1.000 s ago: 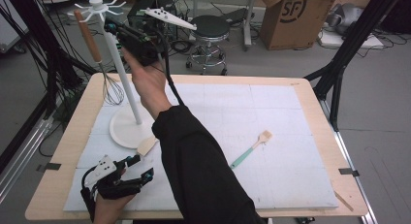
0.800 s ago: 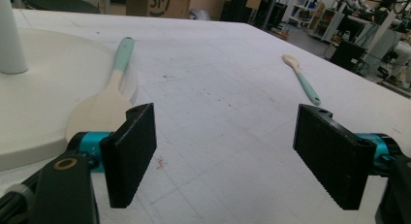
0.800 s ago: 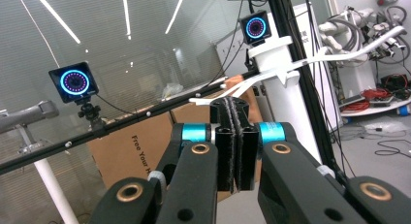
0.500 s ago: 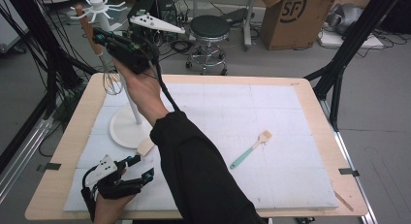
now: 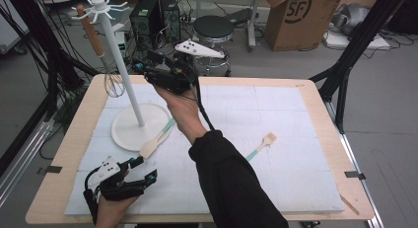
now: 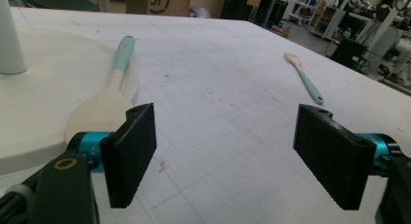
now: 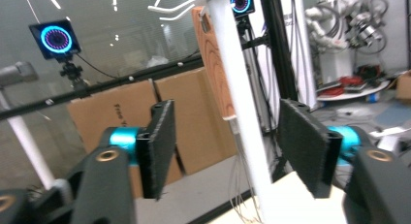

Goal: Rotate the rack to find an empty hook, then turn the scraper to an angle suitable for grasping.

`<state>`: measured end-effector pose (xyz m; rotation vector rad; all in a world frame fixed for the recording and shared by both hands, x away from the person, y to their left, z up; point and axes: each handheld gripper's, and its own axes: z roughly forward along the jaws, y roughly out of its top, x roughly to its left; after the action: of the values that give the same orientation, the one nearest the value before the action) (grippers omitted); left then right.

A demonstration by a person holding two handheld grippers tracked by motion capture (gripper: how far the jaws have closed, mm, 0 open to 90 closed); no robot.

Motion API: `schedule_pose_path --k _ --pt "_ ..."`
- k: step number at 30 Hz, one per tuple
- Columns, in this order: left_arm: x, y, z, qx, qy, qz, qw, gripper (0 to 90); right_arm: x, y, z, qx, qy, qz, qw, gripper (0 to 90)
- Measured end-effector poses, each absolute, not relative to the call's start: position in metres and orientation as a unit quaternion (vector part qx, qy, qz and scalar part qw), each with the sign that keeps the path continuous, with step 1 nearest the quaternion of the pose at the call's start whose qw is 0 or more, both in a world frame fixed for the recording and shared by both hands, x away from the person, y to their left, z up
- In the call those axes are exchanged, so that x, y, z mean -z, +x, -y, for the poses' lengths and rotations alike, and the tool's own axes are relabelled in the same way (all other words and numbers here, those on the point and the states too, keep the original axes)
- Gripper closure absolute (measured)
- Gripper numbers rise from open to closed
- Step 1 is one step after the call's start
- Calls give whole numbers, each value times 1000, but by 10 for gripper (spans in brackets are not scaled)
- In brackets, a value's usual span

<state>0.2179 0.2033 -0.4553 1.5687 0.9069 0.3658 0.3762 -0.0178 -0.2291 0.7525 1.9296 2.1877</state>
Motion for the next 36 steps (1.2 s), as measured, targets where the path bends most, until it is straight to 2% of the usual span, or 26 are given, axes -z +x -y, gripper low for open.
schedule_pose_path --k 6,19,24,36 --pt "455 221 -204 -162 677 -392 601 241 237 375 42 -721 254 -642 65 226" --pt "455 223 -205 -166 674 -395 602 236 277 364 78 -688 267 -672 64 166" --pt "455 225 -206 -161 672 -401 601 234 291 353 91 -676 275 -680 66 172" --pt "450 224 -199 -158 683 -396 593 230 343 297 148 -642 283 -707 87 163"
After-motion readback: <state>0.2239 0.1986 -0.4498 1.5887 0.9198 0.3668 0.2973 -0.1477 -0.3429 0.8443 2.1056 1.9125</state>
